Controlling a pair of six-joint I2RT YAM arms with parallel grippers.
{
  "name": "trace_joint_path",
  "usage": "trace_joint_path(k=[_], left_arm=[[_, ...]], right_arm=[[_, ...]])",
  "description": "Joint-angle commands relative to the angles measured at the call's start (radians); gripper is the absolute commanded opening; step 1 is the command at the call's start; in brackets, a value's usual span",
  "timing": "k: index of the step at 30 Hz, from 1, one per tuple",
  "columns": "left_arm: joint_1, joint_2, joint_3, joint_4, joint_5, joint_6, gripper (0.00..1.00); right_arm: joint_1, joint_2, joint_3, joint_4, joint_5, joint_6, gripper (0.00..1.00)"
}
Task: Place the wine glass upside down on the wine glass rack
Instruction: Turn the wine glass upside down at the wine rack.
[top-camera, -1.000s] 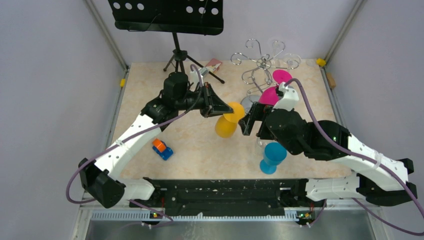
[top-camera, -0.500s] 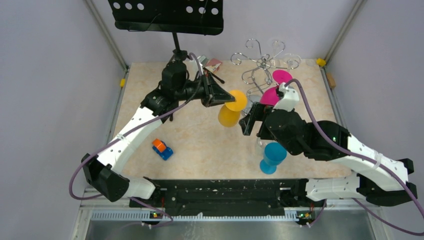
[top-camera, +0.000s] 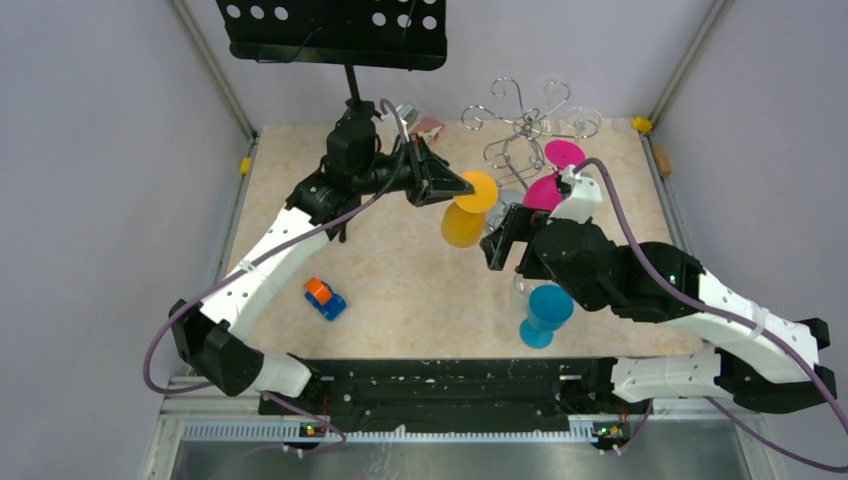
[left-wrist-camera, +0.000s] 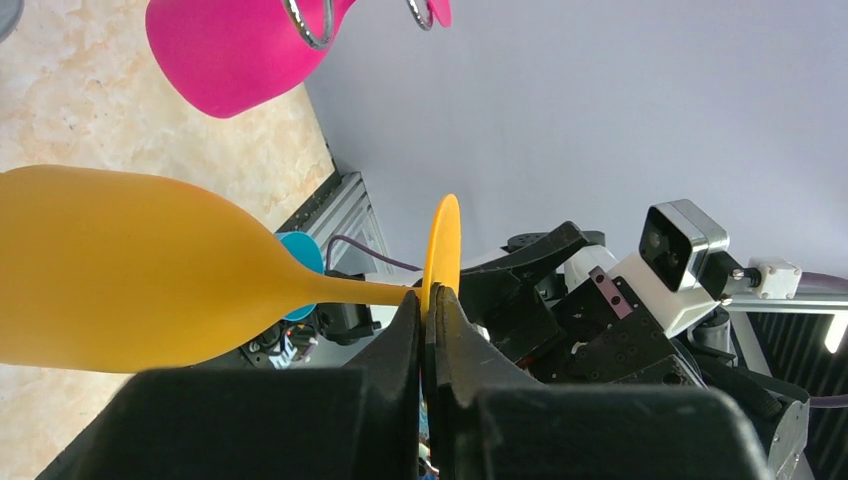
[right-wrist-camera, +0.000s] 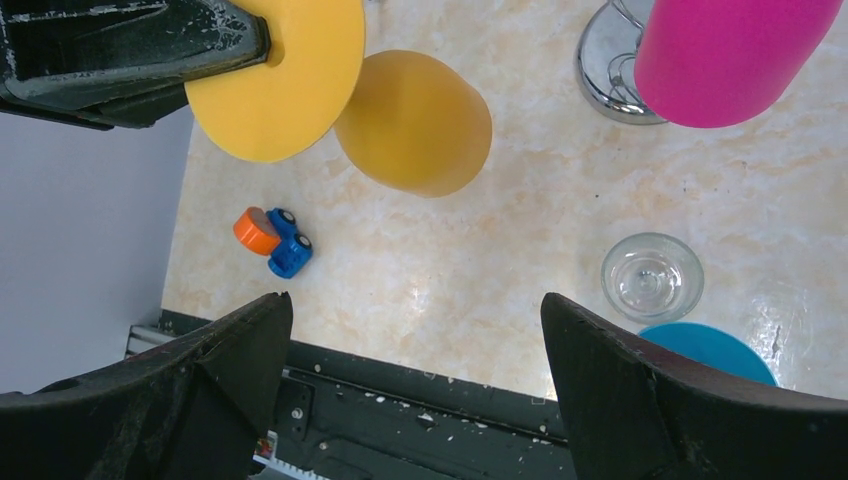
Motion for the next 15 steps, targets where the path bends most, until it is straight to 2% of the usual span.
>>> trace_joint_path(k=[1,15], left_arm=[[0.009,0.003,0.064,0.072,-0.004,-0.01,0.0],[0.02,0.033,0.069,0.148,-0.016,-0.069,0.0]], right_arm=[[-0.004,-0.028,-0.003,0.015,0.023,-0.002,0.97],[-0.004,-0.053,0.021,-0.066,0.056,0.041,0.97]])
